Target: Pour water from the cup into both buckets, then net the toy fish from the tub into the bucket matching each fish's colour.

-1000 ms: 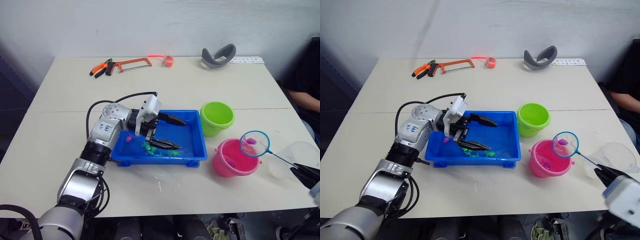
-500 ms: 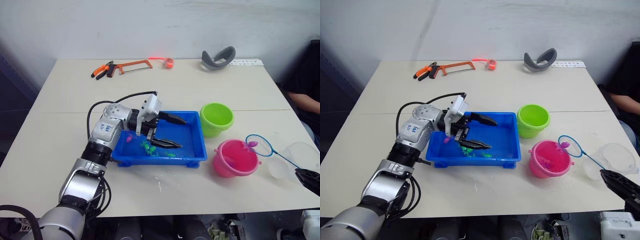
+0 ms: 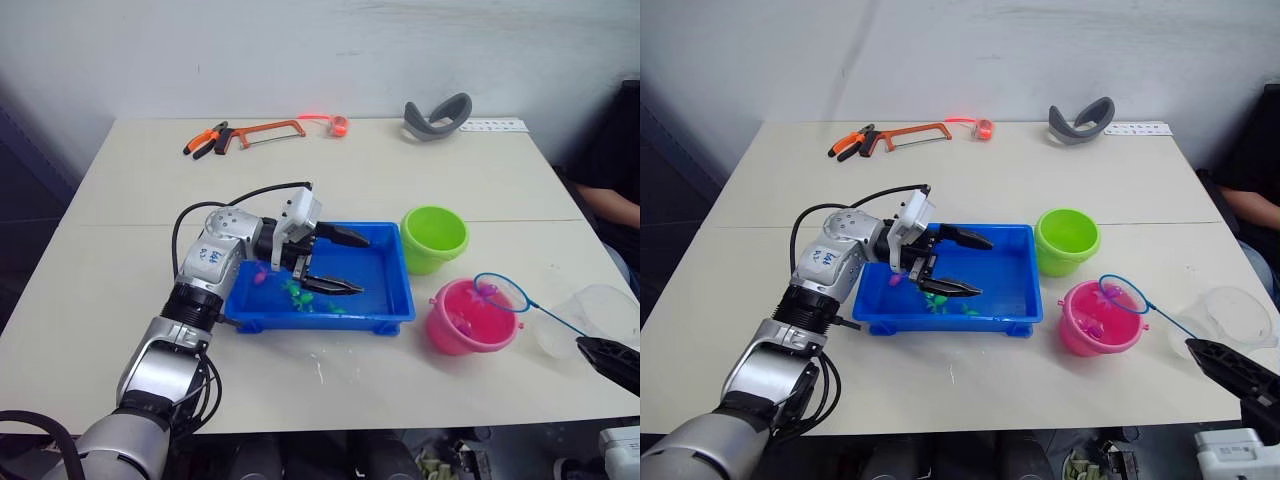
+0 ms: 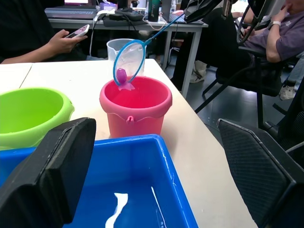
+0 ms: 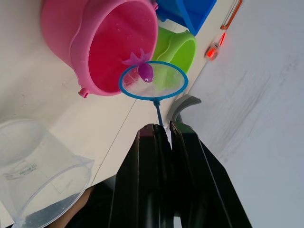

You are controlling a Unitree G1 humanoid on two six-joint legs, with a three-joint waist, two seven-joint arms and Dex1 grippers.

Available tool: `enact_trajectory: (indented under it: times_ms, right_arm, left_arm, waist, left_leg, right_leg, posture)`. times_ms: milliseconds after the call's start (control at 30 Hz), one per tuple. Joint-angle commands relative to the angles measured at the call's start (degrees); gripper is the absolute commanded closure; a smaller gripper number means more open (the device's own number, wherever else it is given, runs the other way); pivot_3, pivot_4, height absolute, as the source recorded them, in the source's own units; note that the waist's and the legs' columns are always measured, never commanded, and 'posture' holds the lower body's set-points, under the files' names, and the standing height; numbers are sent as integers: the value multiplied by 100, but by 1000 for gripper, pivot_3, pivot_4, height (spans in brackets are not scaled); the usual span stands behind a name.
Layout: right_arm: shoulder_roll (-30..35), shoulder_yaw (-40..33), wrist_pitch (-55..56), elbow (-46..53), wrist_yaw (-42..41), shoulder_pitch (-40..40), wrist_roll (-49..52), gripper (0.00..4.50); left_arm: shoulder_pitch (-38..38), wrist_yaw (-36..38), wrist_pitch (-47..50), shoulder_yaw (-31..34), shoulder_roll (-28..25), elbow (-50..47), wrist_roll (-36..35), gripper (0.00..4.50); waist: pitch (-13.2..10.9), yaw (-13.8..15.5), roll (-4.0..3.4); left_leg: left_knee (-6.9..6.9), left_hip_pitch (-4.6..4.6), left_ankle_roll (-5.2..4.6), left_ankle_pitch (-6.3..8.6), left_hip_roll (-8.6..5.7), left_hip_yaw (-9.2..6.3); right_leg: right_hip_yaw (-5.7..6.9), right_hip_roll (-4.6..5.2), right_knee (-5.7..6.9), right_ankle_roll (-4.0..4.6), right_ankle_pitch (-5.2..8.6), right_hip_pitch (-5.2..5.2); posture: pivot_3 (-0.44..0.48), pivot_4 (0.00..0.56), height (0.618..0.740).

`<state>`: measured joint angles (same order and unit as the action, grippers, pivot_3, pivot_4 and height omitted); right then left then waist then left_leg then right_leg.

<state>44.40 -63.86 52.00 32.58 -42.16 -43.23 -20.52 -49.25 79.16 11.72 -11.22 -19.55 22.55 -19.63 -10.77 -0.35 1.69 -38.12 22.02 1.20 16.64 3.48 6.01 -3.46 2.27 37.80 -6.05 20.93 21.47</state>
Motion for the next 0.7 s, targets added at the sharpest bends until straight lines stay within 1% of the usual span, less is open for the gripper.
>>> enact_trajectory:
  times_ms: [33, 167, 300, 333, 467, 567, 667, 700]
  right_arm:
    - [138, -25, 300, -13, 9, -81, 183, 4500]
    - [230, -182, 691, -197, 11, -211, 284, 4500]
    - [470, -502, 580, -736, 96, 96, 139, 4500]
    - [484, -499, 555, -773, 95, 133, 165, 4500]
    - [521, -50, 871, -474, -73, -174, 371, 4500]
    - [389, -138, 609, -474, -35, -85, 336, 4500]
    - [377, -173, -66, -527, -24, 44, 782, 4500]
    - [417, -125, -342, -483, -82, 13, 1133, 4500]
  left_arm:
    - [-59, -26, -75, 122, -47, -147, -2, 52]
    - [-105, -41, -110, 110, -12, -69, 6, 52]
    - [-138, -34, -153, 98, 26, -5, 6, 52]
    - [-136, -30, -162, 94, 28, 0, 6, 52]
    - [-180, 4, -224, 93, 56, 86, 22, 52]
    - [-192, -2, -255, 98, 79, 113, 28, 52]
    - [-162, 4, -273, 105, 74, 95, 31, 52]
    - [-143, 6, -297, 102, 47, 116, 59, 52]
  waist:
    - [0, -1, 0]
    - [0, 3, 0]
    - [0, -2, 0]
    - [0, -3, 0]
    - [0, -1, 0]
    - [0, -1, 0]
    - [0, -2, 0]
    - [0, -2, 0]
  left_leg:
    - [0, 0, 0, 0, 0, 0]
    - [0, 0, 0, 0, 0, 0]
    - [-5, 0, -2, 1, -3, 3]
    - [-5, 0, -3, 1, -4, 4]
    - [1, 0, -1, 0, 3, -4]
    - [2, 1, 1, 0, 5, -4]
    - [-4, 1, 0, 0, 4, 0]
    - [-5, 0, 0, 0, 4, 1]
  right_leg:
    - [0, 0, 0, 0, 0, 0]
    - [0, 0, 0, 0, 0, 0]
    - [-3, 3, -1, -2, -1, -1]
    - [-3, 4, -1, -2, -1, -2]
    - [-2, -3, -1, 2, 1, -1]
    - [0, -4, -1, 3, 2, -1]
    - [-1, 1, -1, 0, 0, -2]
    - [-2, 2, 0, -1, -1, -3]
  posture:
    - [0, 150, 740]
    - [0, 150, 740]
    - [0, 150, 740]
    - [0, 150, 740]
    - [0, 150, 740]
    - [0, 150, 740]
    - [0, 150, 740]
    - [0, 150, 740]
